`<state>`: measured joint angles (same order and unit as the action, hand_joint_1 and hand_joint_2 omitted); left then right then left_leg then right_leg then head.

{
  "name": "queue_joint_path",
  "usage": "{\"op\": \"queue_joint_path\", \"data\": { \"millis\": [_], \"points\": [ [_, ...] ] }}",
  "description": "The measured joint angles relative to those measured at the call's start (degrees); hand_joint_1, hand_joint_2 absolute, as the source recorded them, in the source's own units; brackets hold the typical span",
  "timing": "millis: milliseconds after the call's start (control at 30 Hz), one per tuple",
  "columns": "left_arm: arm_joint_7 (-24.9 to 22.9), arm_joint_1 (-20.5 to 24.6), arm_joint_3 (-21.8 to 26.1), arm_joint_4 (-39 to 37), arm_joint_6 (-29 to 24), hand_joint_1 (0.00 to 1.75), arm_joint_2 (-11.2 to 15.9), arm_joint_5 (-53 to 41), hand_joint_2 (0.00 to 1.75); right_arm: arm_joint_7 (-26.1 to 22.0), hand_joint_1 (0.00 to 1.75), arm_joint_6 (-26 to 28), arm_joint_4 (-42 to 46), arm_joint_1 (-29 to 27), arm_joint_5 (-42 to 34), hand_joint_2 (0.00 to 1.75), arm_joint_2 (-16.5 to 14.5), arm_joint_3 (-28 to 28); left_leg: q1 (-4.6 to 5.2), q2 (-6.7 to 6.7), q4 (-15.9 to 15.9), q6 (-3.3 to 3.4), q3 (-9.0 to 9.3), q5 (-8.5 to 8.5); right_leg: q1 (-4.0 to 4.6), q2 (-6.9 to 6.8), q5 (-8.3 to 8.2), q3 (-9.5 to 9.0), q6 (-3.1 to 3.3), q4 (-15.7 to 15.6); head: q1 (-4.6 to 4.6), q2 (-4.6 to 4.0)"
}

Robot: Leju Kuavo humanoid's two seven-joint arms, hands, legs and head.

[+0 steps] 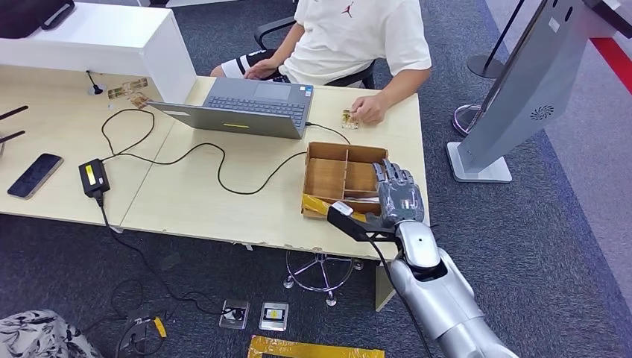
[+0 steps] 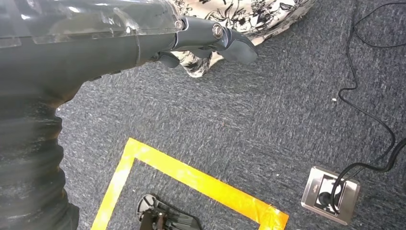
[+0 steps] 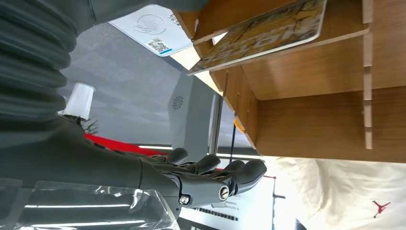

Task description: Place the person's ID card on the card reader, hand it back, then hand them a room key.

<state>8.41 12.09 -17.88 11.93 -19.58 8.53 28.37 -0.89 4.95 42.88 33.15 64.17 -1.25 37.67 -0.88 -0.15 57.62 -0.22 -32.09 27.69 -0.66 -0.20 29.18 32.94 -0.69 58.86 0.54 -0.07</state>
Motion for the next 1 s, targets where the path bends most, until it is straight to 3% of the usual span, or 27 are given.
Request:
{"op": "queue_joint_path", "data": {
  "millis": [233, 400, 700, 867, 1000],
  "points": [
    [0.0, -0.03, 0.0, 0.0, 0.0, 0.0, 0.01, 0.04, 1.75, -0.68, 0.17, -0.72, -0.89, 0.18, 0.22, 1.75, -0.33, -0.66, 0.0, 0.0, 0.0, 0.0, 0.0, 0.0, 0.0, 0.0, 0.0, 0.0, 0.0, 0.0, 0.01, 0.0],
    [0.0, -0.03, 0.0, 0.0, 0.01, 0.0, 0.01, 0.04, 1.75, -0.76, 0.3, -0.77, -1.01, 0.18, 0.25, 1.75, -0.57, -0.76, 0.0, 0.01, 0.0, 0.0, 0.01, 0.0, 0.0, 0.01, 0.0, 0.0, 0.0, 0.0, 0.01, 0.0],
    [0.0, -0.03, 0.0, 0.0, 0.02, 0.0, 0.0, 0.04, 1.75, -1.38, 0.42, -1.99, -1.1, 0.13, 1.3, 1.75, -1.1, -0.78, 0.0, 0.01, 0.0, 0.0, 0.01, 0.0, 0.0, 0.01, 0.0, 0.0, 0.0, 0.0, 0.01, 0.0],
    [0.0, -0.03, 0.0, 0.0, 0.06, 0.0, 0.0, 0.03, 1.75, -1.68, 0.39, -2.71, -0.79, 0.09, 1.78, 1.75, -1.71, -0.77, 0.0, 0.01, 0.0, 0.0, 0.01, 0.0, 0.0, 0.02, 0.0, 0.01, 0.0, 0.0, 0.01, 0.0],
    [0.0, -0.03, 0.0, 0.0, 0.07, 0.0, -0.01, 0.0, 1.75, -1.73, 0.49, -3.59, 0.53, -0.06, 2.02, 1.75, -2.0, -0.77, 0.0, 0.01, 0.0, 0.0, 0.01, 0.0, 0.0, 0.02, 0.0, 0.0, 0.0, 0.0, 0.01, 0.0]
  ]
}}
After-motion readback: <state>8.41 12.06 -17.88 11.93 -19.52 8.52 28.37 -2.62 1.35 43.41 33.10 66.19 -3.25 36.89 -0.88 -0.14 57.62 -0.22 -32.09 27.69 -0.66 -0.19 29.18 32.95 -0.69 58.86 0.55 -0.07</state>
